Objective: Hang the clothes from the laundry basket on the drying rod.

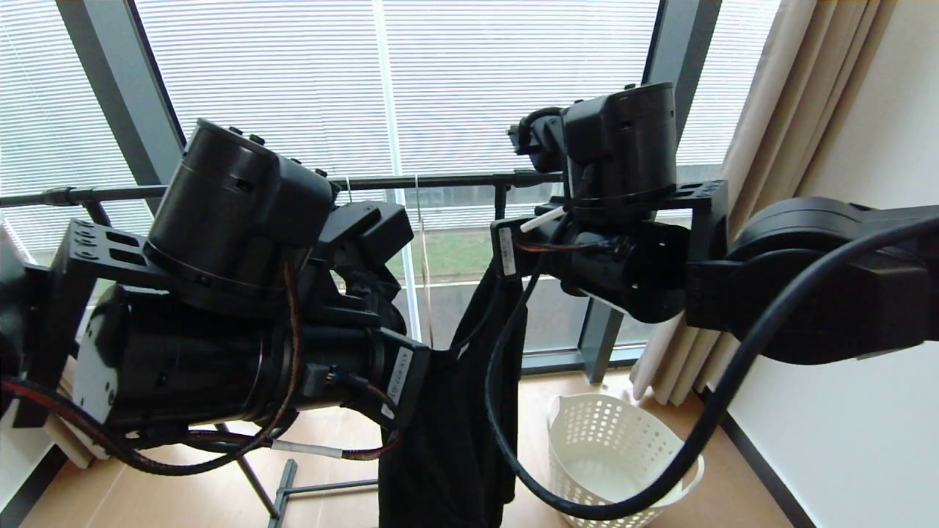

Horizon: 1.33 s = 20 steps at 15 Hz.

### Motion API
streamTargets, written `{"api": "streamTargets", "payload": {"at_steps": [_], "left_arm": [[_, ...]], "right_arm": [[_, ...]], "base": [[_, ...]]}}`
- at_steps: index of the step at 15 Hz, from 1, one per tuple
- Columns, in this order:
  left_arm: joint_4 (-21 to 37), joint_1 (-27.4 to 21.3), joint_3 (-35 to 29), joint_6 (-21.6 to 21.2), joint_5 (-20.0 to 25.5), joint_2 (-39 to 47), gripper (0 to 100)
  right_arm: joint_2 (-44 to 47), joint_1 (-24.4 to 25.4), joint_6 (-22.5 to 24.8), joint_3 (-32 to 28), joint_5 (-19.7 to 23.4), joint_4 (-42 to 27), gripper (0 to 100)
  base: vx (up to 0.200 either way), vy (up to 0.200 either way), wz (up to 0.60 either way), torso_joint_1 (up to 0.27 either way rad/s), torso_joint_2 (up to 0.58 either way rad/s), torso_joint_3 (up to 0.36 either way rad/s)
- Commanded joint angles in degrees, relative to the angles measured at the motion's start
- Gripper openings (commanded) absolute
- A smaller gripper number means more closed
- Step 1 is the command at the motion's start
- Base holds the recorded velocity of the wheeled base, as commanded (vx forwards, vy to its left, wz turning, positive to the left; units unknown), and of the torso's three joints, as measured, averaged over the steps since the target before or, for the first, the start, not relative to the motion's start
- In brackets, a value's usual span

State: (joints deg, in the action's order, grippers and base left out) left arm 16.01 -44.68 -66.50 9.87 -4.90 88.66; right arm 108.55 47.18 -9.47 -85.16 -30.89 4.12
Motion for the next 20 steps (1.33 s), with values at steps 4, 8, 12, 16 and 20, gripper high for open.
{"api": "streamTargets", "payload": {"at_steps": [4,8,12,16,20], "left_arm": [[-5.3,7.1,-0.6,-1.1,-1.1,1.8,0],[-8.3,7.4,-6.3,-1.3,-4.1,6.6,0],[-8.1,6.3,-12.7,-1.3,-4.2,8.5,0],[-8.0,5.0,-15.9,-2.4,-6.0,9.3,0],[-8.0,4.6,-14.8,-2.8,-6.1,9.1,0]], "right_arm": [[-15.7,-0.6,0.0,15.6,0.9,0.0,0],[-19.1,2.0,0.0,23.6,0.9,0.0,0],[-19.5,2.3,0.2,31.3,1.7,1.3,100],[-24.2,2.2,12.0,41.3,12.8,3.5,100],[-21.5,2.1,15.6,40.0,20.4,14.8,100]], "base": [[0.000,0.000,0.00,0.000,0.00,0.000],[0.000,0.000,0.00,0.000,0.00,0.000],[0.000,0.000,0.00,0.000,0.00,0.000],[0.000,0.000,0.00,0.000,0.00,0.000],[0.000,0.000,0.00,0.000,0.00,0.000]]}}
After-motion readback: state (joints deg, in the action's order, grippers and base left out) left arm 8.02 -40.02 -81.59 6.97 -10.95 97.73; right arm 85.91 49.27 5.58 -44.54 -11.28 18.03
